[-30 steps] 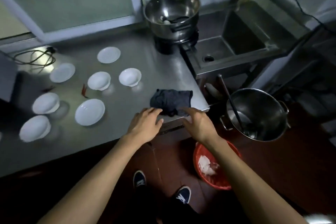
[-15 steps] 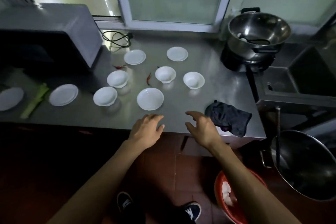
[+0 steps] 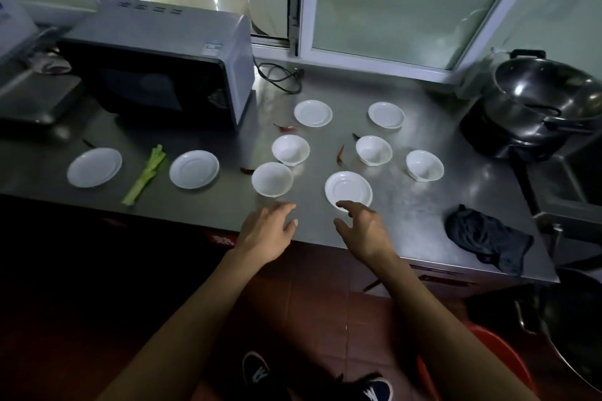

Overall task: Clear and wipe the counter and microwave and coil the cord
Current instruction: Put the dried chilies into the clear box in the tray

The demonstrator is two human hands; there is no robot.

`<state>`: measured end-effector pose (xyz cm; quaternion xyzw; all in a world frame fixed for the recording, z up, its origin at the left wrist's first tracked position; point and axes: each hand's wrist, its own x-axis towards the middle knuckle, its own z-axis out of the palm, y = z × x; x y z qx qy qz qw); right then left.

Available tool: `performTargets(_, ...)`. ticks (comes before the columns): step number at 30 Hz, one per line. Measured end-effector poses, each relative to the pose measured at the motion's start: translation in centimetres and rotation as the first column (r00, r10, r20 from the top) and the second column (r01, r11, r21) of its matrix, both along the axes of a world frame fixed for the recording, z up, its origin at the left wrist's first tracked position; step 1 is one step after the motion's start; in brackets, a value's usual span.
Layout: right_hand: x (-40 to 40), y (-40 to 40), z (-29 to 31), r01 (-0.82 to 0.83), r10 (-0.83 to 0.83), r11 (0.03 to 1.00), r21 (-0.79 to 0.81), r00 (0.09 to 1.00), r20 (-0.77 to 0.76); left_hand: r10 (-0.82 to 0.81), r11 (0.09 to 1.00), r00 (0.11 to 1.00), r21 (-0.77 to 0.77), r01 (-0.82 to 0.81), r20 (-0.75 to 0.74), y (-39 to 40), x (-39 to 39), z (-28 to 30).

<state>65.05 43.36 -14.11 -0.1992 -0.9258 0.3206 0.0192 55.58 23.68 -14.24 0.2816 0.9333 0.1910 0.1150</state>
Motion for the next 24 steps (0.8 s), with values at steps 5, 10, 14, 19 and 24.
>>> performTargets(5,-3.3,-3.6,0.0,0.006,-0.006,1.0,-0.015,1.0,0.003,-0.004,0.999,1.0,0.037,0.005,-0.024,-3.7,-3.1,0.0)
performTargets(10,-5.8,-4.5,-0.4,0.033,-0.033,0.999,0.004,0.999,0.013,-0.006,0.998,1.0,0.061,0.007,-0.017,-4.8,-5.5,-0.4)
performTargets(14,-8.2,-4.1,-1.3,0.027,-0.027,0.999,0.022,0.999,0.023,-0.002,0.998,1.0,0.066,0.001,0.013,-4.0,-7.6,-1.0)
performTargets(19,-12.0,-1.7,-2.9,0.056,-0.057,0.998,0.018,0.997,0.043,-0.012,0.998,1.0,0.06,0.011,0.024,-1.4,-11.5,-1.7)
performTargets(24,-15.9,2.3,-4.8,0.155,-0.153,0.988,-0.004,0.979,0.131,-0.047,0.999,0.998,0.024,0.046,0.052,2.4,-16.4,-2.3)
